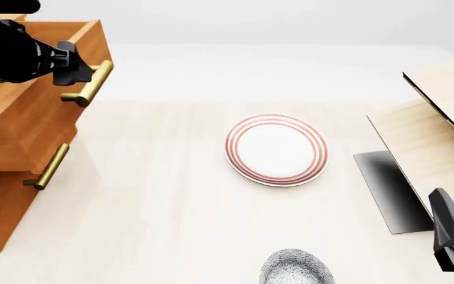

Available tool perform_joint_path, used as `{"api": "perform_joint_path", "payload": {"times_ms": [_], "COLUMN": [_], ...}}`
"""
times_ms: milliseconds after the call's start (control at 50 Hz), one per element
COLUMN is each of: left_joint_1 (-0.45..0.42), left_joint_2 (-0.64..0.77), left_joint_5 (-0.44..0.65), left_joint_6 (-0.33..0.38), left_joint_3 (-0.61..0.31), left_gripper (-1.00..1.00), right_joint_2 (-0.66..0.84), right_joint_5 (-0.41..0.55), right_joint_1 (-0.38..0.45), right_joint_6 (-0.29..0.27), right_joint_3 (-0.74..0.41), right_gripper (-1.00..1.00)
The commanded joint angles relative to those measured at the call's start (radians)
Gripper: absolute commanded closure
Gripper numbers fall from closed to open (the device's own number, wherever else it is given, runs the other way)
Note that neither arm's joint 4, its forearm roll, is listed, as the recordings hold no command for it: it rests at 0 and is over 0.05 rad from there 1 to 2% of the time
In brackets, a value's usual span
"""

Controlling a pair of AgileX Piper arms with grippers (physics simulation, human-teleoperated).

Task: Open the top drawer of the cabinet and put the bowl in it.

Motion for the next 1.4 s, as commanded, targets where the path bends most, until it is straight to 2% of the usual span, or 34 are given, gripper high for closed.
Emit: {"api": "perform_joint_path", "payload": {"times_ms": [20,700,740,760,820,840,860,880,900,1040,1160,1400], "left_joint_1": [-0.048,-0.206,-0.216,-0.207,-0.25,-0.246,-0.229,-0.267,-0.251,-0.289,-0.282,-0.253], "left_joint_2": [0.009,0.034,0.033,0.031,0.039,0.04,0.037,0.045,0.044,0.05,0.053,0.033], "left_joint_5": [-0.004,-0.013,-0.013,-0.011,-0.018,-0.017,-0.017,-0.022,-0.019,-0.025,-0.019,0.046], "left_joint_6": [0.007,0.027,0.007,0.03,-0.001,0.003,0.036,-0.003,0.02,0.021,0.034,0.052], "left_joint_3": [-0.01,-0.025,-0.03,-0.027,-0.033,-0.029,-0.023,-0.031,-0.025,-0.041,-0.042,-0.116], "left_gripper": [-1.0,-1.0,-1.0,-1.0,-1.0,-1.0,-1.0,-1.0,-1.0,-1.0,-1.0,-1.0], "right_joint_2": [0.0,0.0,0.0,0.0,0.0,0.0,0.0,0.0,0.0,0.0,0.0,0.0], "right_joint_5": [-0.001,-0.001,-0.001,-0.001,-0.001,-0.001,-0.001,-0.001,-0.001,-0.001,-0.001,-0.001], "right_joint_1": [0.0,0.0,0.0,0.0,0.0,0.0,0.0,0.0,0.0,0.0,0.0,0.0], "right_joint_6": [0.0,0.0,0.0,0.0,0.0,0.0,0.0,0.0,0.0,0.0,0.0,0.0], "right_joint_3": [0.002,0.002,0.002,0.002,0.002,0.002,0.002,0.002,0.002,0.002,0.002,0.002], "right_gripper": [-1.0,-1.0,-1.0,-1.0,-1.0,-1.0,-1.0,-1.0,-1.0,-1.0,-1.0,-1.0]}}
